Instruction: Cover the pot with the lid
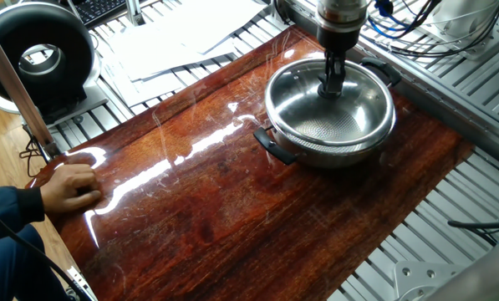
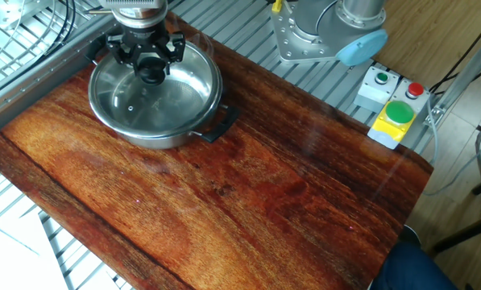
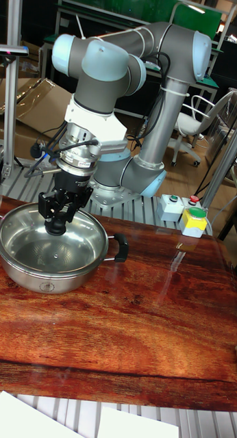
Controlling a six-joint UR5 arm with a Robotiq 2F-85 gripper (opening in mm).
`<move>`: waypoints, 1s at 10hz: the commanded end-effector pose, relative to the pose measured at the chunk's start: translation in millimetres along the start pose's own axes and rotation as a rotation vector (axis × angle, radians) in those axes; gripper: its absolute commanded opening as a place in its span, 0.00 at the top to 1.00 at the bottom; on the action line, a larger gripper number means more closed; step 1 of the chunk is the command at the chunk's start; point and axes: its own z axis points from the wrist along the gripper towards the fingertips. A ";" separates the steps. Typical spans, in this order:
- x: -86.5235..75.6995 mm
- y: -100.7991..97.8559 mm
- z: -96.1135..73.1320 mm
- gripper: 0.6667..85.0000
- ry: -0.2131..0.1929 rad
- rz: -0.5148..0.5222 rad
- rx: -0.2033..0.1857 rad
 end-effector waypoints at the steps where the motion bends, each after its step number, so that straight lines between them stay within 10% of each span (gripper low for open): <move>1: -0.7 0.8 2.5 0.99 -0.008 0.005 -0.002; 10: 2.9 7.0 5.7 0.99 0.003 0.032 -0.010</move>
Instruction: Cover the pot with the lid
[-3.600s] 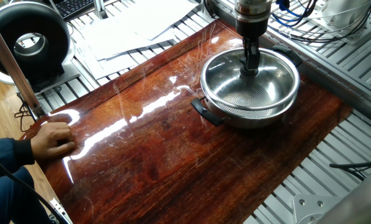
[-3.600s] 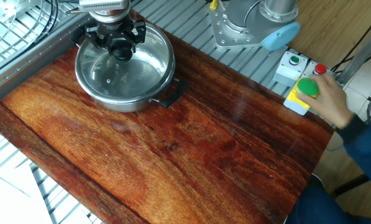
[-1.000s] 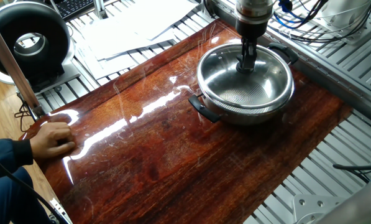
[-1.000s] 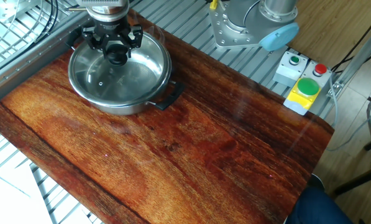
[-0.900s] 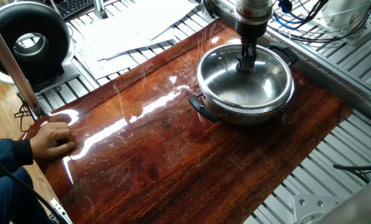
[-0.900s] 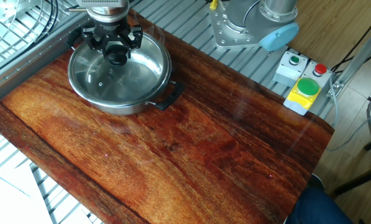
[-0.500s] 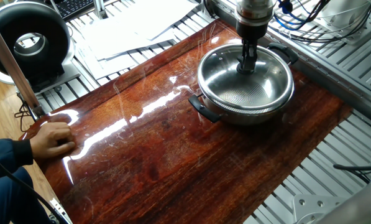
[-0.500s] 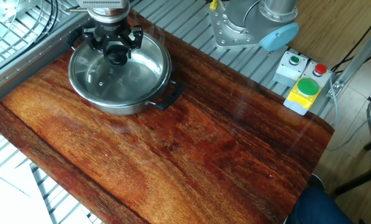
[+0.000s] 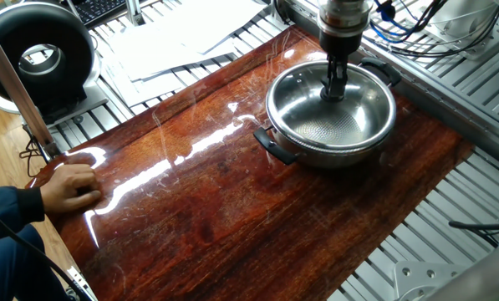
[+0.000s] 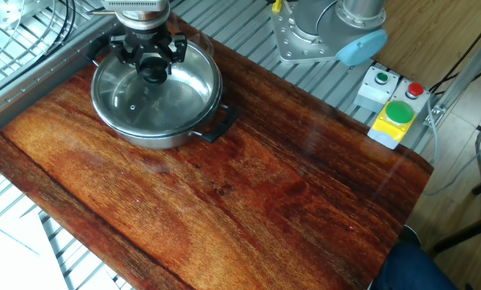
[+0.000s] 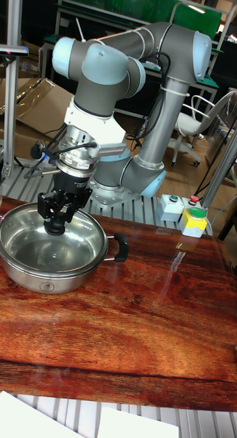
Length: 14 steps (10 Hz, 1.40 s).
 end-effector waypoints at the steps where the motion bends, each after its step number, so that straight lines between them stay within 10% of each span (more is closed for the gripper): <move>1: -4.4 2.2 1.3 0.99 -0.010 0.016 -0.005; 5: -7.5 -5.2 2.8 0.96 -0.018 -0.001 0.022; 8: -5.8 -1.9 4.4 0.59 -0.027 -0.072 0.012; 14: -0.1 -1.3 7.5 0.32 -0.019 -0.158 -0.015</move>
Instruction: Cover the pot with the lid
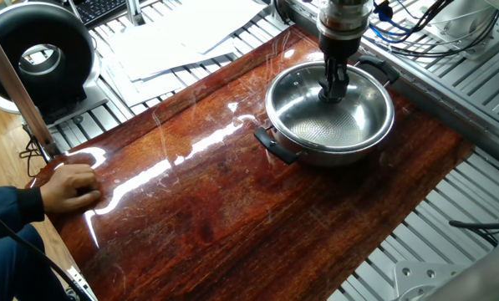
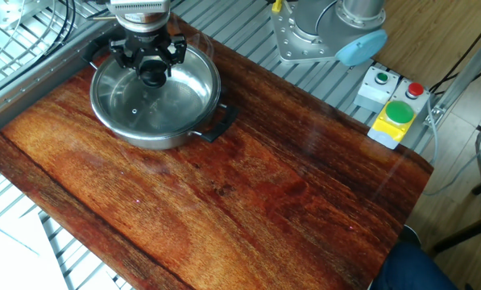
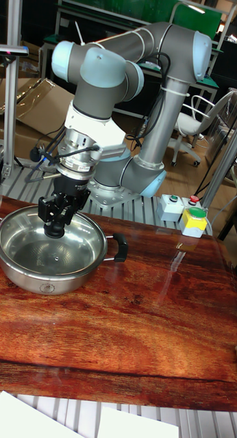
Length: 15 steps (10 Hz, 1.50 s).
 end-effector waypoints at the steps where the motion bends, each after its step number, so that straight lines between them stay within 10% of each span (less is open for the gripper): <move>1: 4.1 2.4 -0.7 0.30 0.009 -0.035 -0.022; 7: 14.5 23.7 -9.2 0.13 0.072 -0.036 -0.128; 15: -11.1 17.3 -36.5 0.14 0.123 0.003 -0.158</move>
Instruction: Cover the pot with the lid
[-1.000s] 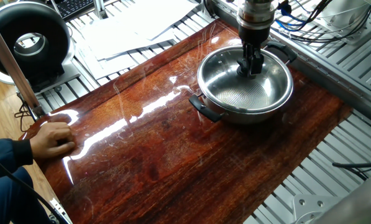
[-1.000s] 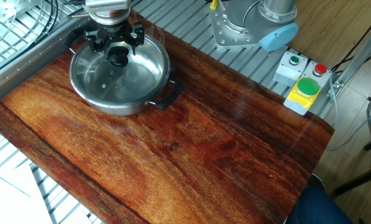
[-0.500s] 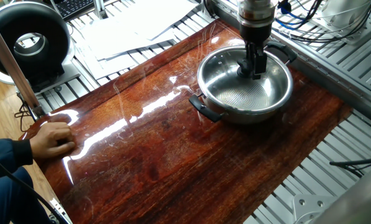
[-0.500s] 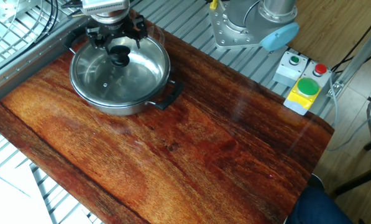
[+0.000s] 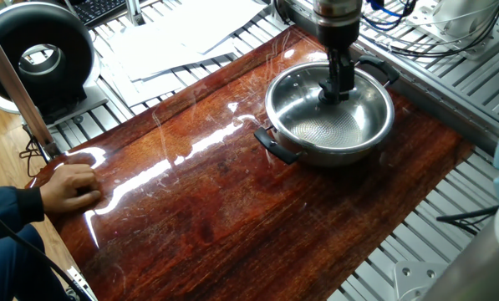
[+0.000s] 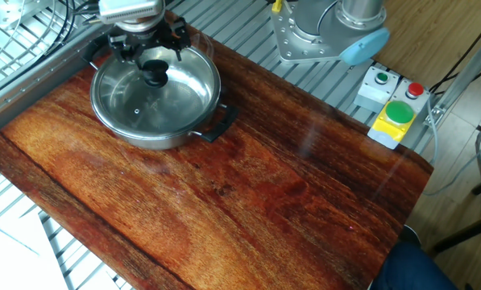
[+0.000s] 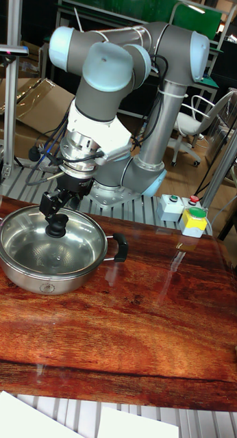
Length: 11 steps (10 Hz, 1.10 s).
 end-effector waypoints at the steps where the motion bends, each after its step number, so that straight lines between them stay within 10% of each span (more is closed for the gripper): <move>1: -23.0 5.3 -15.3 0.16 -0.012 0.066 -0.029; 3: -53.4 12.6 -24.9 0.67 -0.038 0.280 -0.045; 5: -68.2 15.9 -37.8 0.95 -0.039 0.397 -0.046; 11: -128.7 24.2 -64.1 0.99 -0.198 0.609 -0.079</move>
